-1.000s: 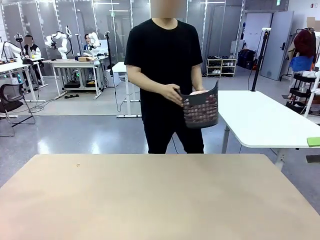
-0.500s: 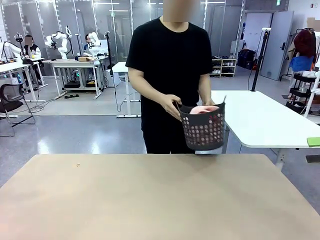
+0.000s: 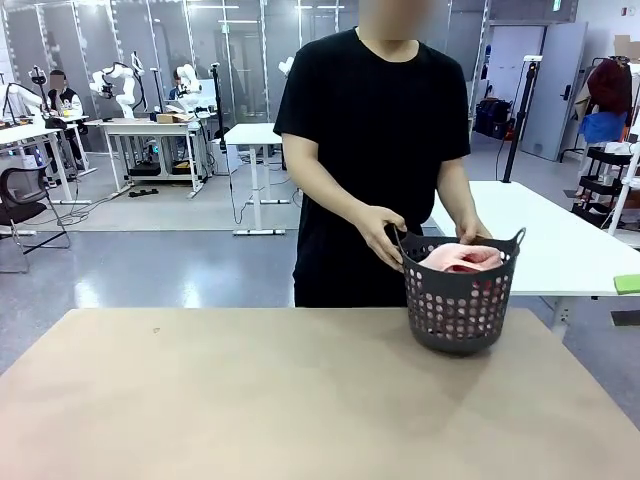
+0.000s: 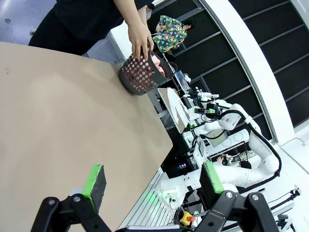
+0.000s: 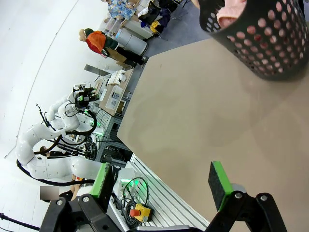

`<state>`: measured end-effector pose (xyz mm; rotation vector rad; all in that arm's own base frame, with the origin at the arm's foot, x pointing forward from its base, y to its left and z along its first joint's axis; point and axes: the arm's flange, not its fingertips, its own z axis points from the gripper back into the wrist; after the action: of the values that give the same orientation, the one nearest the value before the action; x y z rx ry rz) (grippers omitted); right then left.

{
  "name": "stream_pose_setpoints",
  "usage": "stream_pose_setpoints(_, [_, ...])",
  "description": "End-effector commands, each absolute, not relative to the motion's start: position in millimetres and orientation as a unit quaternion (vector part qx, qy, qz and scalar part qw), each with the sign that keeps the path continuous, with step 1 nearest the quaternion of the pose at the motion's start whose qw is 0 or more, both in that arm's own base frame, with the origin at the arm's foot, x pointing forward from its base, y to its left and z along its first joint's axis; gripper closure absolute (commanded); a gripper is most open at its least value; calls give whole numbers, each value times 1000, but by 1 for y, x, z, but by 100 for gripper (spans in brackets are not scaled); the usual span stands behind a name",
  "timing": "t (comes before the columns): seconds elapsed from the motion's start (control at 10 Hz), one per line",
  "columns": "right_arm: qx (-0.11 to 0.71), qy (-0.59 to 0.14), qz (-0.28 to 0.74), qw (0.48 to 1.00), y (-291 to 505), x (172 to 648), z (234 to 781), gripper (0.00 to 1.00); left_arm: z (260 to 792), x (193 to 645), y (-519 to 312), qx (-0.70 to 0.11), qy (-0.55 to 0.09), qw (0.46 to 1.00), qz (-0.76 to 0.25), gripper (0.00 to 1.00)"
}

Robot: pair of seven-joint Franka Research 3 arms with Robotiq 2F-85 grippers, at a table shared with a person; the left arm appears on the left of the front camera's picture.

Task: Fold the towel.
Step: Grab the top end of the 100 cm Hotel Towel extended by the human.

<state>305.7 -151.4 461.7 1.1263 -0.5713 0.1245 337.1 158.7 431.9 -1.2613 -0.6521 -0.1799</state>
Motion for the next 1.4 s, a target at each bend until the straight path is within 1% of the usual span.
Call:
stream_pose_setpoints(0.0, [529, -277, 67, 800, -151, 307, 461, 0, 431, 339, 159, -585, -304, 747, -85, 0])
stream_pose_setpoints(1.3, [529, -277, 67, 800, -151, 307, 461, 0, 431, 339, 159, -585, -304, 747, -85, 0])
